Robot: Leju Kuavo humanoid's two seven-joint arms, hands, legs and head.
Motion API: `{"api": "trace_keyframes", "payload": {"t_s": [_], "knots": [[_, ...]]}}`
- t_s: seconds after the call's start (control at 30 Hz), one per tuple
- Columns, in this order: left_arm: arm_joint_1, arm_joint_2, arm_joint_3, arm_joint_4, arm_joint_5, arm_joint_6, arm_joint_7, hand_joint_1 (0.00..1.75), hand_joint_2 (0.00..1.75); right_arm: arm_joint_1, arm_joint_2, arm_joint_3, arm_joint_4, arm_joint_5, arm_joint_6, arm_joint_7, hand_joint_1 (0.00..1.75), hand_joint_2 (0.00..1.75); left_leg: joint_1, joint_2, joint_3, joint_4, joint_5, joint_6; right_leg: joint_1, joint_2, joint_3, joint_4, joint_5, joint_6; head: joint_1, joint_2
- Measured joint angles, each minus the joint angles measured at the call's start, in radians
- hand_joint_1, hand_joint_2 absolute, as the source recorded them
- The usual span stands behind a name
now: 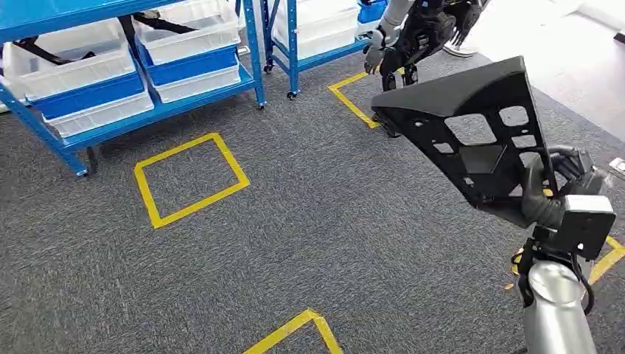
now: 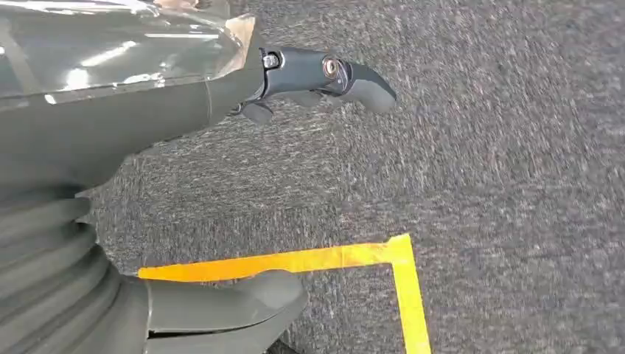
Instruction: Take the parts from the cabinet and place them on the table.
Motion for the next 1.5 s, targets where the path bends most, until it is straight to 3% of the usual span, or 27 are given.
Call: {"api": "trace_keyframes", "payload": {"t_s": [0.07,0.1,0.13,0.17,0.2,0.3,0.37,0.4,0.47,0.5,0.6,0.63,0.67,0.73,0.8,0.83,0.87,0.9,1.0,1.07,1.13,1.17,1.3,1.33,1.4,1.47,1.5], "knots": [[-0.001,-0.002,0.003,0.0,0.001,0.0,-0.002,0.0,1.75,0.027,0.005,-0.011,-0.016,-0.007,0.0,0.0,1.75,1.75,0.002,0.025,0.001,0.001,-0.003,-0.004,-0.009,-0.012,0.062,-0.116,0.048,0.025,0.001,0.0],[-0.001,-0.003,0.005,0.0,0.001,0.0,-0.004,0.0,1.75,0.035,0.008,-0.015,-0.025,-0.009,0.0,0.0,1.75,1.75,0.003,0.038,0.004,0.001,-0.006,-0.01,-0.012,-0.037,0.125,-0.229,0.085,0.039,0.0,0.0],[-0.001,-0.004,0.007,0.0,0.001,0.0,-0.005,0.0,1.75,0.039,0.01,-0.018,-0.032,-0.01,0.0,0.0,1.75,1.75,-0.003,0.049,0.008,0.005,-0.01,-0.017,-0.013,-0.087,0.173,-0.316,0.106,0.044,0.001,0.0],[-0.001,0.003,0.009,0.0,0.001,0.0,-0.005,0.0,1.75,0.041,0.013,-0.018,-0.035,-0.011,0.0,0.0,1.75,1.75,-0.008,0.059,0.009,0.007,-0.016,-0.025,-0.005,-0.102,0.18,-0.316,0.108,0.032,0.002,0.0],[-0.001,0.002,0.009,0.0,0.001,0.0,-0.007,0.0,1.75,0.048,0.016,-0.019,-0.041,-0.011,-0.002,0.0,1.75,1.75,-0.01,0.069,0.012,0.006,-0.018,-0.031,-0.002,-0.082,0.173,-0.316,0.11,0.016,-0.003,0.0],[-0.005,0.0,0.011,0.0,0.006,0.0,-0.012,0.0,1.75,0.068,0.024,-0.025,-0.049,-0.012,-0.005,0.0,1.75,1.75,-0.005,0.098,0.022,0.002,-0.021,-0.042,-0.006,-0.045,0.167,-0.316,0.116,-0.004,-0.003,0.0],[-0.005,-0.001,0.017,0.0,0.012,0.003,-0.012,0.0,1.75,0.077,0.036,-0.025,-0.059,-0.011,-0.005,-0.002,1.75,1.75,0.003,0.0,0.001,0.061,-0.074,-0.05,-0.017,-0.024,0.166,-0.319,0.12,-0.02,-0.007,0.0],[-0.004,-0.002,0.018,0.0,0.014,0.008,-0.012,0.0,1.75,0.078,0.048,-0.025,-0.059,-0.011,-0.005,-0.005,1.75,1.75,0.002,-0.025,-0.033,0.136,-0.119,-0.049,-0.015,-0.014,0.164,-0.319,0.12,-0.031,-0.01,0.0],[-0.002,-0.002,0.026,0.001,0.015,0.021,-0.012,0.0,1.75,0.096,0.076,-0.025,-0.063,-0.011,-0.01,-0.013,1.75,1.75,0.002,-0.04,-0.113,0.305,-0.189,-0.048,-0.008,0.013,0.161,-0.318,0.122,-0.036,-0.012,0.0],[-0.002,-0.003,0.029,0.001,0.015,0.026,-0.012,0.0,1.75,0.109,0.087,-0.024,-0.068,-0.011,-0.011,-0.015,1.75,1.75,0.002,-0.04,-0.131,0.337,-0.189,-0.046,-0.005,0.026,0.161,-0.318,0.124,-0.038,-0.012,0.0],[-0.001,-0.002,0.033,0.001,0.015,0.034,-0.015,0.0,1.75,0.142,0.116,-0.024,-0.095,-0.007,-0.013,-0.018,1.75,1.75,0.003,-0.048,-0.056,0.171,-0.078,-0.037,-0.004,0.066,0.163,-0.316,0.125,-0.038,-0.013,0.0],[-0.001,0.001,0.033,0.001,0.015,0.035,-0.016,0.0,1.75,0.151,0.125,-0.025,-0.108,-0.006,-0.012,-0.018,1.75,1.75,0.004,-0.082,-0.006,0.074,-0.035,-0.032,-0.004,0.08,0.164,-0.316,0.125,-0.037,-0.013,0.0],[-0.001,0.004,0.034,0.002,0.014,0.036,-0.016,0.0,1.75,0.159,0.132,-0.025,-0.116,-0.006,-0.01,-0.018,1.75,1.75,0.008,-0.148,0.014,0.027,-0.036,-0.028,0.0,0.089,0.161,-0.311,0.126,-0.034,-0.014,0.0],[-0.002,0.005,0.034,0.002,0.011,0.036,-0.017,0.0,1.75,0.171,0.142,-0.026,-0.135,-0.005,-0.007,-0.016,1.75,1.75,0.002,-0.119,0.016,0.021,-0.036,-0.03,0.0,0.11,0.151,-0.313,0.131,-0.02,-0.011,0.0],[-0.004,0.007,0.034,0.002,0.008,0.034,-0.017,0.0,1.75,0.194,0.148,-0.029,-0.153,-0.004,-0.006,-0.014,1.75,1.75,-0.005,-0.096,0.019,0.016,-0.029,-0.019,-0.004,0.135,0.145,-0.321,0.14,-0.005,-0.011,0.0],[-0.004,0.006,0.034,0.002,0.001,0.03,-0.018,0.0,1.75,0.205,0.151,-0.032,-0.161,-0.003,-0.005,-0.012,1.75,1.75,0.004,-0.079,0.021,0.004,-0.02,-0.007,-0.002,0.1,0.135,-0.306,0.135,-0.004,-0.01,0.0],[-0.004,0.007,0.033,0.002,-0.007,0.023,-0.023,0.0,1.75,0.211,0.153,-0.036,-0.17,-0.002,0.0,-0.011,1.75,1.75,0.001,-0.069,0.023,0.001,-0.018,-0.001,0.005,0.038,0.117,-0.273,0.114,-0.007,-0.009,0.0],[-0.003,0.01,0.033,0.002,-0.011,0.019,-0.027,0.0,1.75,0.213,0.157,-0.036,-0.175,0.002,0.007,-0.007,1.75,1.75,0.0,-0.052,0.022,0.001,-0.018,0.003,0.006,0.013,0.083,-0.206,0.08,-0.012,-0.001,0.0],[-0.003,0.012,0.032,0.002,-0.028,0.005,-0.035,0.0,1.75,0.246,0.172,-0.036,-0.201,0.018,0.016,0.003,1.75,1.75,-0.002,-0.006,0.02,0.002,-0.019,0.003,0.0,0.002,-0.014,0.006,0.005,-0.008,0.0,0.0],[-0.006,0.011,0.03,0.002,-0.036,-0.002,-0.035,0.0,1.75,0.269,0.18,-0.04,-0.22,0.028,0.025,0.013,1.75,1.75,-0.001,0.021,0.021,0.002,-0.022,0.0,-0.008,-0.007,0.029,-0.063,0.035,0.013,0.0,0.0],[-0.013,0.01,0.029,0.001,-0.046,-0.007,-0.035,0.0,1.75,0.284,0.188,-0.043,-0.244,0.044,0.031,0.021,1.75,1.75,0.001,0.044,0.026,0.004,-0.028,-0.009,-0.012,-0.053,0.141,-0.258,0.093,0.033,0.0,0.0],[-0.016,0.011,0.028,0.001,-0.054,-0.011,-0.033,0.0,1.75,0.289,0.193,-0.043,-0.254,0.051,0.038,0.025,1.75,1.75,-0.007,0.054,0.031,0.006,-0.032,-0.016,-0.011,-0.111,0.17,-0.316,0.096,0.029,0.002,0.0],[-0.035,0.01,0.013,-0.002,-0.089,-0.011,-0.015,0.0,1.75,0.33,0.214,-0.055,-0.291,0.073,0.05,0.038,1.75,1.75,-0.01,0.095,0.045,-0.001,-0.039,-0.035,0.003,-0.068,0.167,-0.312,0.106,-0.003,-0.006,0.0],[-0.039,0.008,0.007,-0.002,-0.098,-0.011,-0.013,0.0,1.75,0.34,0.217,-0.059,-0.302,0.077,0.054,0.039,1.75,1.75,-0.004,0.092,0.042,0.003,-0.047,-0.045,-0.012,-0.055,0.168,-0.316,0.112,-0.013,-0.007,0.0],[-0.045,0.006,-0.003,-0.002,-0.114,-0.011,-0.01,0.0,1.75,0.355,0.227,-0.066,-0.323,0.08,0.058,0.04,1.75,1.75,0.002,-0.002,0.013,0.082,-0.108,-0.048,-0.013,-0.033,0.166,-0.316,0.113,-0.026,-0.009,0.0],[-0.045,0.006,-0.013,-0.002,-0.126,-0.01,0.001,0.0,1.75,0.373,0.235,-0.069,-0.338,0.082,0.059,0.04,1.75,1.75,0.002,-0.034,-0.069,0.26,-0.196,-0.047,-0.009,-0.004,0.165,-0.316,0.113,-0.035,-0.01,0.0],[-0.045,0.006,-0.019,-0.002,-0.129,-0.009,0.003,0.0,1.75,0.385,0.238,-0.071,-0.346,0.083,0.06,0.04,1.75,1.75,0.002,-0.037,-0.099,0.32,-0.212,-0.046,-0.006,0.01,0.165,-0.316,0.114,-0.035,-0.01,0.0]]}}
